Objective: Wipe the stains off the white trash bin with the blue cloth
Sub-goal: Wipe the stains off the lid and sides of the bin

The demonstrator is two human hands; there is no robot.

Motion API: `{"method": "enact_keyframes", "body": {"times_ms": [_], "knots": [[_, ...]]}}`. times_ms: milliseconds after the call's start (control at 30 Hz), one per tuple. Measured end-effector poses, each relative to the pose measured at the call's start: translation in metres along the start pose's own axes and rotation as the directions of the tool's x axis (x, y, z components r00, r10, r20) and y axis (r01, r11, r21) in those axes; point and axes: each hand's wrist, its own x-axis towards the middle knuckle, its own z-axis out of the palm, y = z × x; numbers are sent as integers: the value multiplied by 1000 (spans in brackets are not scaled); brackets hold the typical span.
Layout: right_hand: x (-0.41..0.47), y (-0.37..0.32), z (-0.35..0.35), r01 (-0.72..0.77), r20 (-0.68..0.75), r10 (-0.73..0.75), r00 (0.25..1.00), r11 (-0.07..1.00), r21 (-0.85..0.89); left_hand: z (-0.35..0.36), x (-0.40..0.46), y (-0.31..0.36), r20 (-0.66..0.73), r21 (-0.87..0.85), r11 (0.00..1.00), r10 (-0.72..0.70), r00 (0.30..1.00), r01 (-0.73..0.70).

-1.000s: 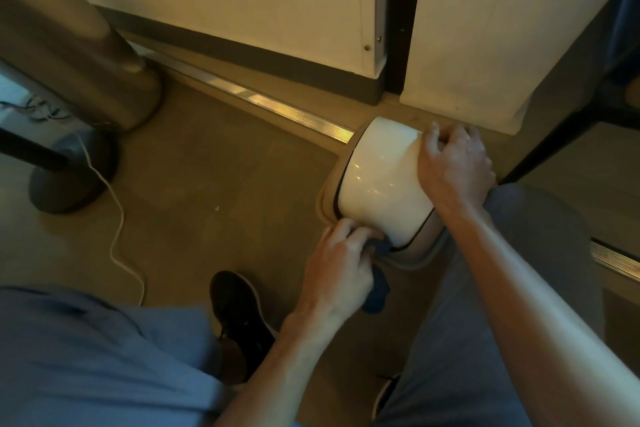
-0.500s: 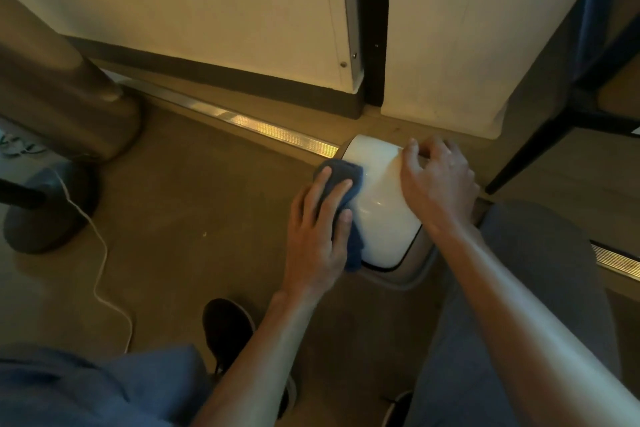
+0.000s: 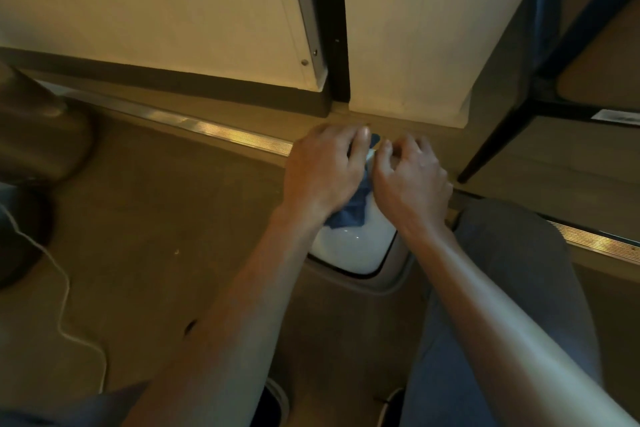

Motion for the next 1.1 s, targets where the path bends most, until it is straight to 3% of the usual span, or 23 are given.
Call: {"method": "enact_keyframes", "body": {"times_ms": [100,167,233,300,367,400,467,567,633,700,767,800,833,900,967,1100], "knots": [[-2,-1,2,9,-23,-9,1000,1000,-2,9,-45,-12,-142,23,988,154,978,-152],[-3,0,2,22,-19,-22,1000,1000,-3,9,-61,-22,-161,-40,992,109,981,-117],[-2,1,1,35,1,-35,999,999,-1,4,-52,-27,-117,-194,980,-59,991,35],[-2,1,-1,40,14,-40,999,999,1,-3,-19,-26,7,-346,896,-294,956,278],[-1,0,-1,33,18,-33,999,999,7,-6,17,-24,166,-229,874,-399,902,429],[-1,0,-1,28,20,-28,999,1000,8,-5,28,-20,209,-121,902,-385,899,415],[0,0,-1,12,17,-12,1000,1000,5,0,30,-8,192,9,968,-248,950,251],[0,-1,0,-4,-3,4,1000,1000,20,3,-12,-8,-68,-12,999,36,997,-37],[-1,-1,0,2,-7,-2,1000,1000,22,2,-42,-22,-131,-113,990,69,989,-84],[-2,-2,-1,7,-2,-7,1000,1000,8,-2,-58,-34,-72,-358,929,-126,989,92],[-2,-2,-1,1,10,-1,1000,1000,-9,-6,-47,-38,107,-567,745,-357,928,352],[-2,-3,-1,-3,14,3,1000,1000,-14,-7,-33,-40,179,-583,672,-442,879,457],[-2,-4,-2,-4,15,5,1000,1000,-19,-10,-17,-40,225,-540,661,-483,846,521],[-2,-4,-2,-1,16,1,1000,1000,-18,-16,10,-34,274,-367,754,-472,838,545],[-1,-5,-2,-2,19,3,1000,1000,-16,-10,20,-26,255,-239,863,-386,886,445],[0,-6,0,-28,-1,28,1000,999,-43,1,-15,-24,-7,-194,973,-131,991,127]]}}
